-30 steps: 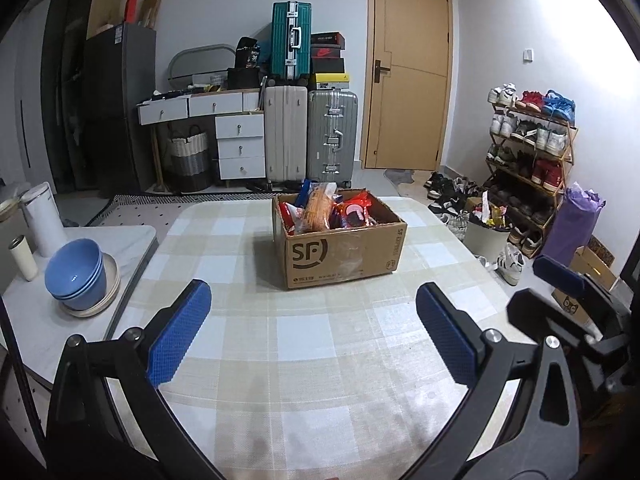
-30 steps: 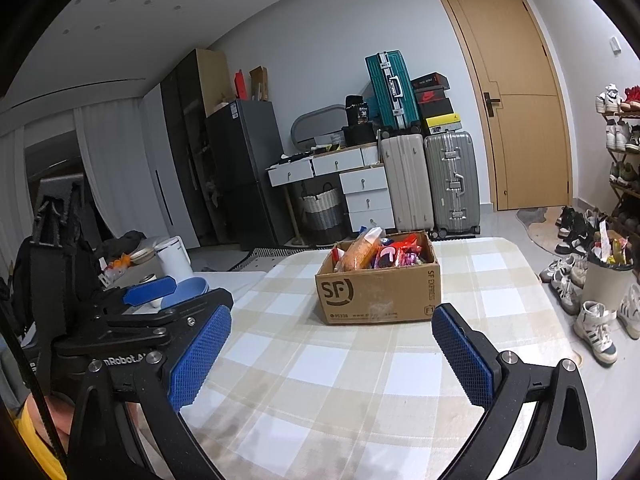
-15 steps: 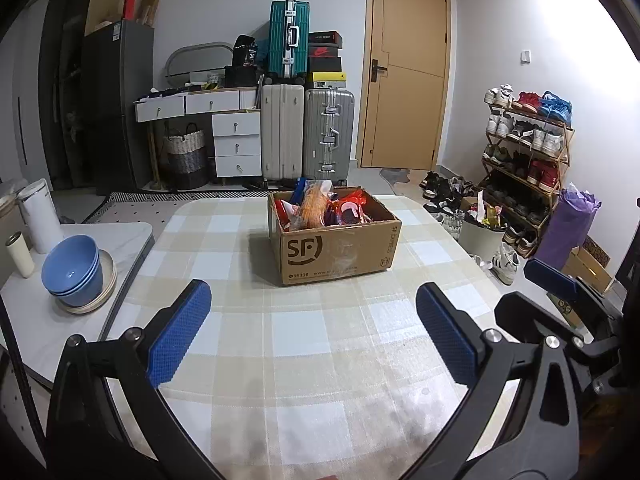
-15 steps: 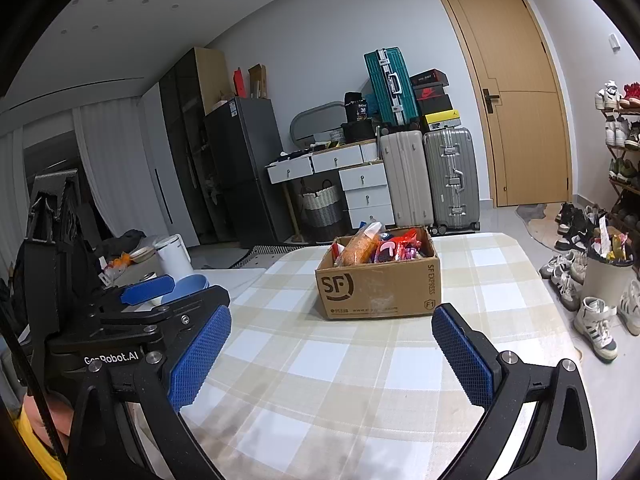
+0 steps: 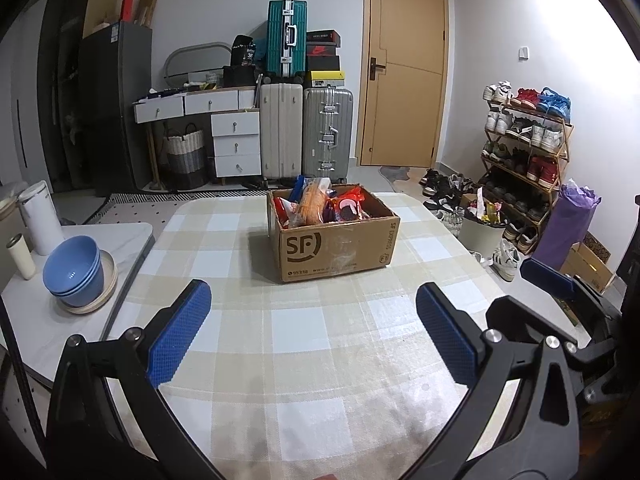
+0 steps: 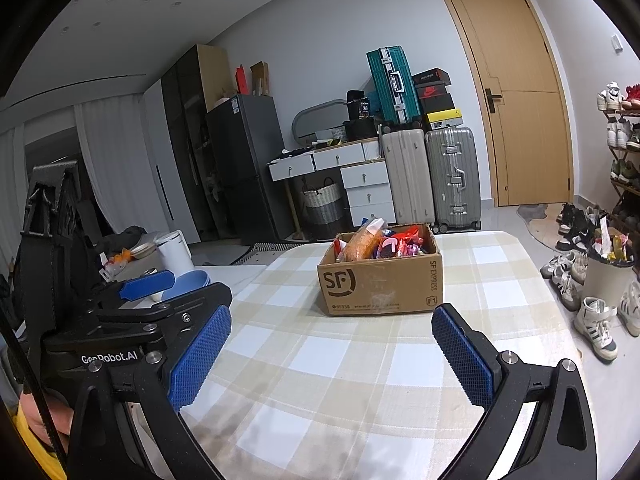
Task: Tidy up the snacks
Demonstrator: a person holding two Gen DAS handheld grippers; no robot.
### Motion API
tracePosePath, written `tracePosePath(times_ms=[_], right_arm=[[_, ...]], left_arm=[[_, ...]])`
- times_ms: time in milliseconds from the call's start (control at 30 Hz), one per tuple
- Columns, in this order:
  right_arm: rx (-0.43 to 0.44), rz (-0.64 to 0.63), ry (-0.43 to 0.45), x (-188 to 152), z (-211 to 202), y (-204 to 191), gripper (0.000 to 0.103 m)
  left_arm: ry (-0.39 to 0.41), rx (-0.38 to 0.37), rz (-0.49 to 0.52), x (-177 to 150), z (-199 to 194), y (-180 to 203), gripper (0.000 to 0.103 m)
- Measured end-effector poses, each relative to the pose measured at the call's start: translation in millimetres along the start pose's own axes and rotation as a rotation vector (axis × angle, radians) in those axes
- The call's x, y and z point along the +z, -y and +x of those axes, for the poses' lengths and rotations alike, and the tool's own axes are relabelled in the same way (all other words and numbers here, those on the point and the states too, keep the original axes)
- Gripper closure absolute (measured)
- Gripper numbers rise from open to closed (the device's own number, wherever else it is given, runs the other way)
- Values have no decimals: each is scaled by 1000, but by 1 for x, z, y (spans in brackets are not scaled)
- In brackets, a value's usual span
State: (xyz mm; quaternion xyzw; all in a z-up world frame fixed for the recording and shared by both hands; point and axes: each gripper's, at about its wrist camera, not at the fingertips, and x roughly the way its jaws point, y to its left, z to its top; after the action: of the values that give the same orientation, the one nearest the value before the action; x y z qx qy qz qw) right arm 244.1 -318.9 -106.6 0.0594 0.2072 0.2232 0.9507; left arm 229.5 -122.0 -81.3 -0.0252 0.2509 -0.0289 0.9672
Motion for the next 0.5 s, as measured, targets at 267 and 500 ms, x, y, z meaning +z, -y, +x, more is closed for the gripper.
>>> tracePosePath(times_ms=[267,500], right_arm=[[0,11,-7,-5,-1,2,1],[-3,12,-6,-3,0,5,1]], left_arm=[[6,-24,7,1,-2,1,1],[5,-21,3,1,-6,4,1]])
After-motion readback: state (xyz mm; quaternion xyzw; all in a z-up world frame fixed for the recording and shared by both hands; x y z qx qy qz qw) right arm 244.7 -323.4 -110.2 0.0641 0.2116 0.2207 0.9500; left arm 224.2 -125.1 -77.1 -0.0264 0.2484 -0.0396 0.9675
